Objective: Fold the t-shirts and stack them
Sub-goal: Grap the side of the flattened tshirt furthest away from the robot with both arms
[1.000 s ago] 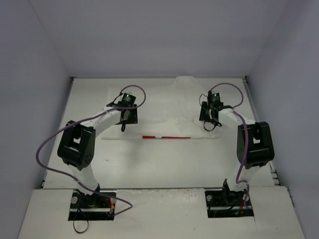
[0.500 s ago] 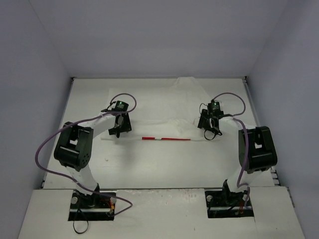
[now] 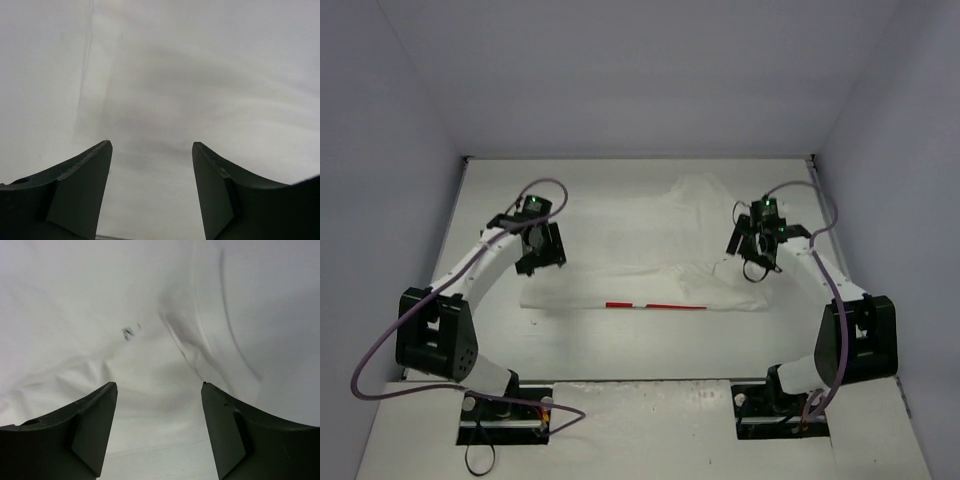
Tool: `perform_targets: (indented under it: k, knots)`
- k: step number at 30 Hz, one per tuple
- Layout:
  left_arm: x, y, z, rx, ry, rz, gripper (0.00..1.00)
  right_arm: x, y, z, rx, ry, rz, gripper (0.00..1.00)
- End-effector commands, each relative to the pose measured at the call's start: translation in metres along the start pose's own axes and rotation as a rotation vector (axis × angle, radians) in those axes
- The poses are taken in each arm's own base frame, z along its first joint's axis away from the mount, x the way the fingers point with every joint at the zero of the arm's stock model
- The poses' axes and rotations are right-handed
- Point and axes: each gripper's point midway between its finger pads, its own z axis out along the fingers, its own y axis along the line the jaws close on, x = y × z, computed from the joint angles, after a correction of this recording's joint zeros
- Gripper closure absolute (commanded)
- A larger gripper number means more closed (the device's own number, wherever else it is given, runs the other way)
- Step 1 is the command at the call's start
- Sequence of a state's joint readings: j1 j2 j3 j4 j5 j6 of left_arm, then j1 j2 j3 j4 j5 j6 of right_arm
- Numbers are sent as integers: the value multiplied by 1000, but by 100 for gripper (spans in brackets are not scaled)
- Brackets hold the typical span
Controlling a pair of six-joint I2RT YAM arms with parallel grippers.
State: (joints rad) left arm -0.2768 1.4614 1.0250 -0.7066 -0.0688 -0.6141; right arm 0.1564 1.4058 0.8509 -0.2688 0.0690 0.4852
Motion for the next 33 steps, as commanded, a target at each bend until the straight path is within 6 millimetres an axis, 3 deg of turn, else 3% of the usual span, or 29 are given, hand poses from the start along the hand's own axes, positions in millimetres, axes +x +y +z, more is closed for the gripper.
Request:
perform_targets:
  k: [1, 2, 3, 5, 7, 12, 15, 16, 18, 33]
  knots:
    - [-105, -22, -46, 112, -202, 45, 39, -115, 24, -34, -43, -244, -14, 34]
    - [-144, -27, -57, 138, -261, 45, 39, -135, 28, -25, -45, -247, -32, 36]
    - [-154, -23, -41, 135, -226, 62, 39, -157, 31, -29, -60, -279, -47, 40]
    - [-198, -22, -29, 155, -242, 59, 39, -170, 38, -7, -77, -245, -95, 52]
    - [-222, -19, -20, 157, -256, 82, 39, -191, 49, 2, -124, -249, -115, 55]
    - [-269, -22, 17, 181, -277, 178, 39, -206, 59, 49, -142, -209, -245, 56]
    - [-278, -28, 44, 195, -263, 229, 39, -216, 58, 63, -132, -226, -302, 54]
    - [-283, -18, 48, 199, -261, 222, 39, -218, 60, 69, -141, -226, -317, 53]
    - [-286, -19, 59, 217, -252, 213, 39, -217, 63, 80, -160, -215, -348, 53]
    - [-282, -29, 102, 275, -201, 222, 39, -219, 81, 148, -264, -171, -511, 43]
